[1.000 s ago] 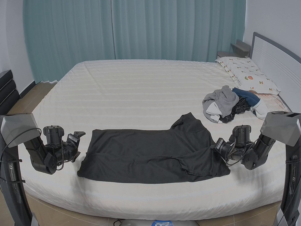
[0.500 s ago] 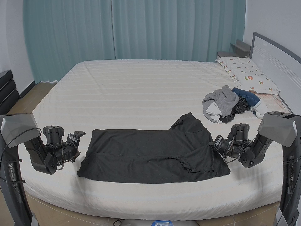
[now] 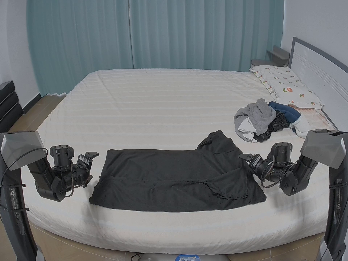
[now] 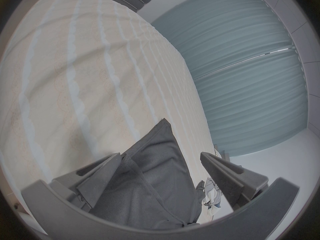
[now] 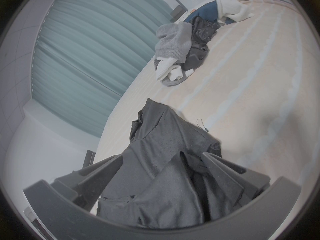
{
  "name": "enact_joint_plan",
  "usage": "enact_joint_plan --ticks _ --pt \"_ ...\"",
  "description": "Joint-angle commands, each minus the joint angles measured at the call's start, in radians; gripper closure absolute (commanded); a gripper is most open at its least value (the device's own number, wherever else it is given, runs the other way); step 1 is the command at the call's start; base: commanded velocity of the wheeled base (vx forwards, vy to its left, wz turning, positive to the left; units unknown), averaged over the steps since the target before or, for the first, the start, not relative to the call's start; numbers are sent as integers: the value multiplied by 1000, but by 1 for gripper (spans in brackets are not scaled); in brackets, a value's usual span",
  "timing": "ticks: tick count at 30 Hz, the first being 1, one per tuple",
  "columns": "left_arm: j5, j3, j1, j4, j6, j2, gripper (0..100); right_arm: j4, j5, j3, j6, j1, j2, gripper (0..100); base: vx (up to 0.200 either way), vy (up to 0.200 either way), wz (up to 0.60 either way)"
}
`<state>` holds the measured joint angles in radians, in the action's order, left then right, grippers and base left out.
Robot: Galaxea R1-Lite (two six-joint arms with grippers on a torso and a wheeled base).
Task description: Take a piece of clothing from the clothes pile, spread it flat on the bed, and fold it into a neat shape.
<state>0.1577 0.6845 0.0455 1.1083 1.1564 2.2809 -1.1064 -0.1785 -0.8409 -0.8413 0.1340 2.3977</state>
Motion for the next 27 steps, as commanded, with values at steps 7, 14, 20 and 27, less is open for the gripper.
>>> enact_joint_plan --ticks 7,14,20,27 --pt "0 1 0 1 0 0 0 28 -6 223 -58 85 -167 0 0 0 0" --pt "0 1 -1 1 0 0 0 7 1 287 -127 147 -153 0 -86 0 0" --pt "0 1 -1 1 -1 0 0 19 4 279 -136 182 -130 0 0 0 0" --pt "0 1 -1 1 -1 0 0 8 22 258 -168 203 -124 0 0 0 0"
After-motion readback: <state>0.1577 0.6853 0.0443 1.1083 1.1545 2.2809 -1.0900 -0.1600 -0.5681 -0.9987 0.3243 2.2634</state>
